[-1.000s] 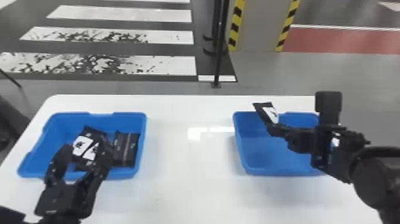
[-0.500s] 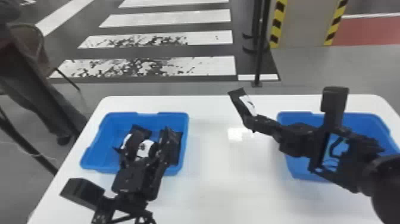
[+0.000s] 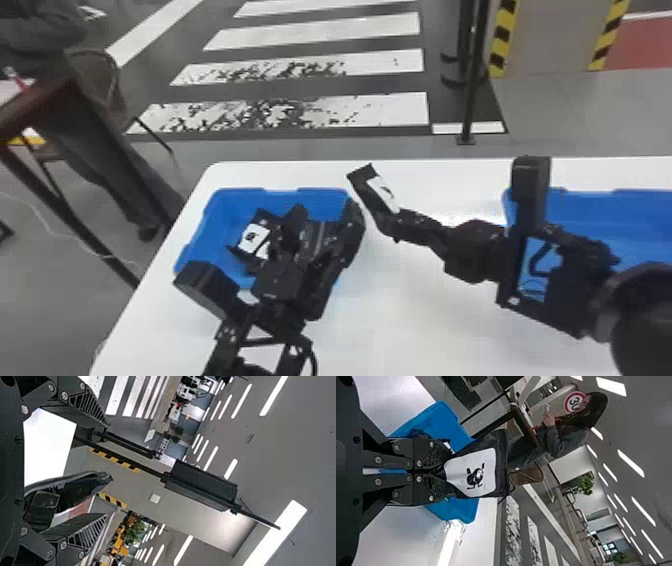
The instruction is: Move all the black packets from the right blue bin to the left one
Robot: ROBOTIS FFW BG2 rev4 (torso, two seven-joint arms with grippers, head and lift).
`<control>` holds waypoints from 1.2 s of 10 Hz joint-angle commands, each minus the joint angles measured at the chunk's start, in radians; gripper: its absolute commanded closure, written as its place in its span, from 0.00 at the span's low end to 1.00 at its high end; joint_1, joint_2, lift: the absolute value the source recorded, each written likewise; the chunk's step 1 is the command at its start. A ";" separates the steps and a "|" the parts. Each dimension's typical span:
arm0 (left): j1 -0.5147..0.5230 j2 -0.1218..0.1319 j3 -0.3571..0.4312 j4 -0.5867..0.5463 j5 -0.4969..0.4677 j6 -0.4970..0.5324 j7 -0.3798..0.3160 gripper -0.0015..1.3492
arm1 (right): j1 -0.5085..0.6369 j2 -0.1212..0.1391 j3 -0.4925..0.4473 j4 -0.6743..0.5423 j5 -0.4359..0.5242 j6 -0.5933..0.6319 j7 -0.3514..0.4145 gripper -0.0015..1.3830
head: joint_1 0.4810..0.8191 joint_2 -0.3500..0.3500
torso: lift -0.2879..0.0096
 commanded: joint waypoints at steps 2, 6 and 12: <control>-0.007 0.003 -0.009 -0.001 0.000 0.026 -0.001 0.19 | -0.044 -0.007 0.104 0.013 -0.053 -0.011 0.000 0.90 | 0.63 0.84 | 0.50; -0.007 -0.003 0.023 -0.001 -0.060 0.058 0.000 0.47 | -0.059 -0.013 0.175 0.008 -0.113 -0.018 0.000 0.90 | 0.63 0.94 | 0.50; 0.010 -0.008 0.037 -0.001 -0.076 0.001 0.036 0.90 | -0.064 -0.013 0.175 0.035 -0.131 -0.067 0.000 0.84 | 0.63 1.00 | 0.50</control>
